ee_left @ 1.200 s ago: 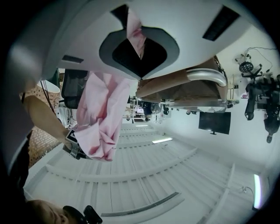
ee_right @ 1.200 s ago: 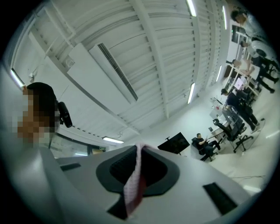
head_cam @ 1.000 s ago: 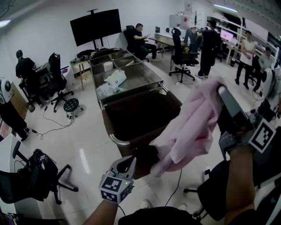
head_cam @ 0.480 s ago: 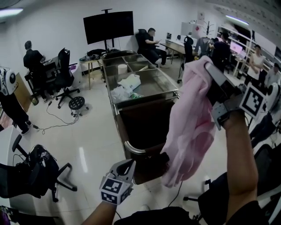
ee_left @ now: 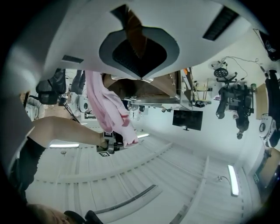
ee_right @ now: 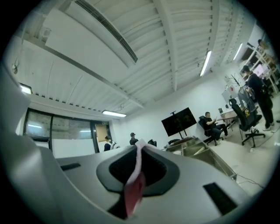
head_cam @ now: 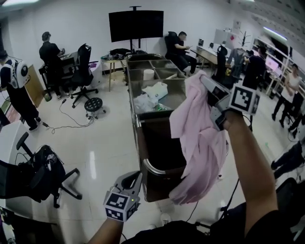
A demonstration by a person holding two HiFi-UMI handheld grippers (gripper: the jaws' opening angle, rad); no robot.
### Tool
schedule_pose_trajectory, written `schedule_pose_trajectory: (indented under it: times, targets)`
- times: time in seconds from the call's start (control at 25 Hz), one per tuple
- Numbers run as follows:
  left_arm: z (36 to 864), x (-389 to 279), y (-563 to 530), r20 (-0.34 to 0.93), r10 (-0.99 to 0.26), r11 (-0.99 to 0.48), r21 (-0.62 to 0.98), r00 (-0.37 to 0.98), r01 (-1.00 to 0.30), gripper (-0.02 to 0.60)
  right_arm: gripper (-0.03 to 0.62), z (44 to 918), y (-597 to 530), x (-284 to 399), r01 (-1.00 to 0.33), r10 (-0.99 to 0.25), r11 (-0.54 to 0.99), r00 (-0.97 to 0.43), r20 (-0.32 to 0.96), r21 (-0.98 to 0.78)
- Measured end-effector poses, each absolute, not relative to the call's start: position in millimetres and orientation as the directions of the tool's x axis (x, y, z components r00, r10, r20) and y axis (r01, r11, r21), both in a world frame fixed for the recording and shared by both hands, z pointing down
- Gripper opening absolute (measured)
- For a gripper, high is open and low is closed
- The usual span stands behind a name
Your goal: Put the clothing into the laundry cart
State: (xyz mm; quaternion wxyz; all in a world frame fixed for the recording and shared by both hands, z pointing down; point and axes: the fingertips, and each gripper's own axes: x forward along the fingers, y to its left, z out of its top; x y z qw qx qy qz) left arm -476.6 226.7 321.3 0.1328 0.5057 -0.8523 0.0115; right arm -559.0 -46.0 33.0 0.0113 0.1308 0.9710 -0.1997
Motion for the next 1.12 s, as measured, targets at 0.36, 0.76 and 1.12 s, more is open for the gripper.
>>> schedule_pose_trajectory:
  times: [0.36,0.76,1.12]
  targets:
    - [340,-507,237,0.289,-0.762,0.631,0.127,-0.580,-0.765,-0.002,0.043,209,30,-630,0.435,0.508,0.855,-0.810,0.292,-0.283]
    - [348,-503,216,0.321,-0.748,0.639,0.114,-0.580,-0.761,-0.002,0.160,317,22,-619,0.375,0.449,0.894,-0.743,0.496,-0.246]
    - [346,-492,207,0.330,-0.778,0.594,0.106,-0.535,-0.797,-0.002,0.172,283,18,-600,0.391,0.468,0.882,-0.782,0.412,-0.262]
